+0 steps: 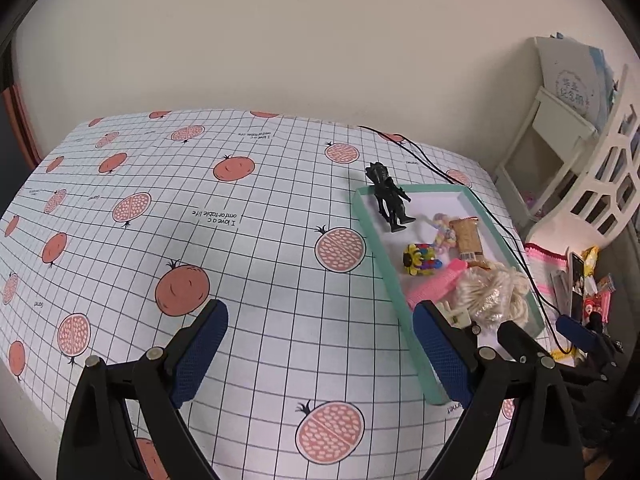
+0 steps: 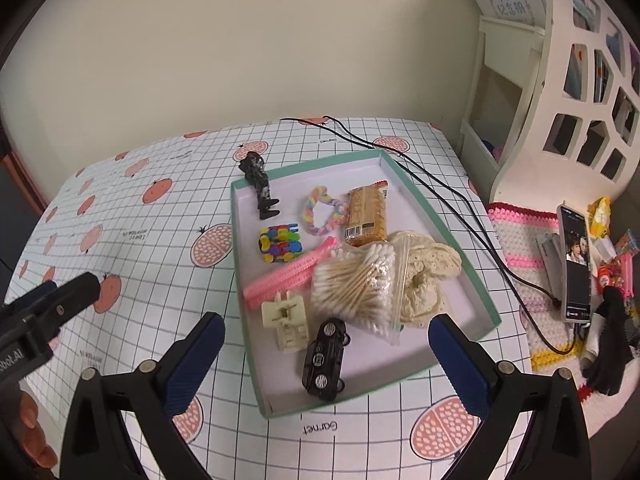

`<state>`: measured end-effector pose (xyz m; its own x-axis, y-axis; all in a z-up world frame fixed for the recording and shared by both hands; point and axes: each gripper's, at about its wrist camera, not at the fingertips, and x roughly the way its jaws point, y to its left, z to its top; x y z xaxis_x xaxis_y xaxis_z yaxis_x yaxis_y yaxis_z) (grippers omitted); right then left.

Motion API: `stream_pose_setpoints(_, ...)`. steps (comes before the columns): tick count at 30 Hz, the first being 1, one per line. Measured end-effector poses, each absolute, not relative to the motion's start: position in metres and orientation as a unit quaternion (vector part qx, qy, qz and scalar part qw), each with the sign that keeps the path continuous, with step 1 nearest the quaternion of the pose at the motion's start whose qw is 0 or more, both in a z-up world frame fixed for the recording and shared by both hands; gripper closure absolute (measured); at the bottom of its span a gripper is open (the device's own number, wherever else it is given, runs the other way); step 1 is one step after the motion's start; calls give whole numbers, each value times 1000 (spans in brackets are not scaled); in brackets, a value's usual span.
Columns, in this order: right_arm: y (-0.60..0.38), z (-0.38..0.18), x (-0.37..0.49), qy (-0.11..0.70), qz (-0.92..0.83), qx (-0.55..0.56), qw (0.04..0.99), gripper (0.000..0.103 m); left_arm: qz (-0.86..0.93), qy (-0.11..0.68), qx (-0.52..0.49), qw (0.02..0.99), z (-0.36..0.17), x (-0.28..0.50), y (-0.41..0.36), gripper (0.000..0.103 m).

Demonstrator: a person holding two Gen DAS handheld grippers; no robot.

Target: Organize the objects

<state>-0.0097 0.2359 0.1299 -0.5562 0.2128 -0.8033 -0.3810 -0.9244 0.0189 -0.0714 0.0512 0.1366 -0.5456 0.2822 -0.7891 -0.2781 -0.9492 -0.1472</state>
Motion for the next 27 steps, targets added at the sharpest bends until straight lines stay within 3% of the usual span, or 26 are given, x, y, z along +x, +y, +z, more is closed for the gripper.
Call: stream_pose_setpoints(27, 194, 109, 59, 65, 864, -465, 179, 0, 859, 35, -491, 141, 108, -3, 22, 9)
